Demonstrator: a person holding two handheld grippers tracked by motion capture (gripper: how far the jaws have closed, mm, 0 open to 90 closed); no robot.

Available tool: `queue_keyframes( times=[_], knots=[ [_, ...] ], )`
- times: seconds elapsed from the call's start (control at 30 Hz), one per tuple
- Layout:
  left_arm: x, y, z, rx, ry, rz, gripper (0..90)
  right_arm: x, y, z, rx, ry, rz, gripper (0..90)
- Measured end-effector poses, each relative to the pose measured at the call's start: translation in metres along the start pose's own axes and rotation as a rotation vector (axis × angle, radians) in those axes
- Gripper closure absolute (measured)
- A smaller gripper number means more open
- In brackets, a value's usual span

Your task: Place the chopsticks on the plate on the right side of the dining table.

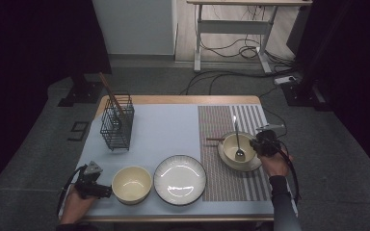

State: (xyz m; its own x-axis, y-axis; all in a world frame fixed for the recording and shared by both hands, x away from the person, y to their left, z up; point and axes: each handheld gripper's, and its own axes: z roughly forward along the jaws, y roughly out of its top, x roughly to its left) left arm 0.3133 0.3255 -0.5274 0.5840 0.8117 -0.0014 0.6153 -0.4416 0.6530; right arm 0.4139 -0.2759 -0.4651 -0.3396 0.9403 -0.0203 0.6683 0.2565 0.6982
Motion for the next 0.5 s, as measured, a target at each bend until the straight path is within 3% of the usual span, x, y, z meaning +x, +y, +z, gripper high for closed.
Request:
queue_keyframes(
  times=[0.5],
  knots=[
    [0.0, 0.0, 0.0, 0.0, 0.0, 0.0, 0.0, -0.007, 0.0011, -0.0001, 0.011, 0.012, 0.028, 84.9]
  ],
)
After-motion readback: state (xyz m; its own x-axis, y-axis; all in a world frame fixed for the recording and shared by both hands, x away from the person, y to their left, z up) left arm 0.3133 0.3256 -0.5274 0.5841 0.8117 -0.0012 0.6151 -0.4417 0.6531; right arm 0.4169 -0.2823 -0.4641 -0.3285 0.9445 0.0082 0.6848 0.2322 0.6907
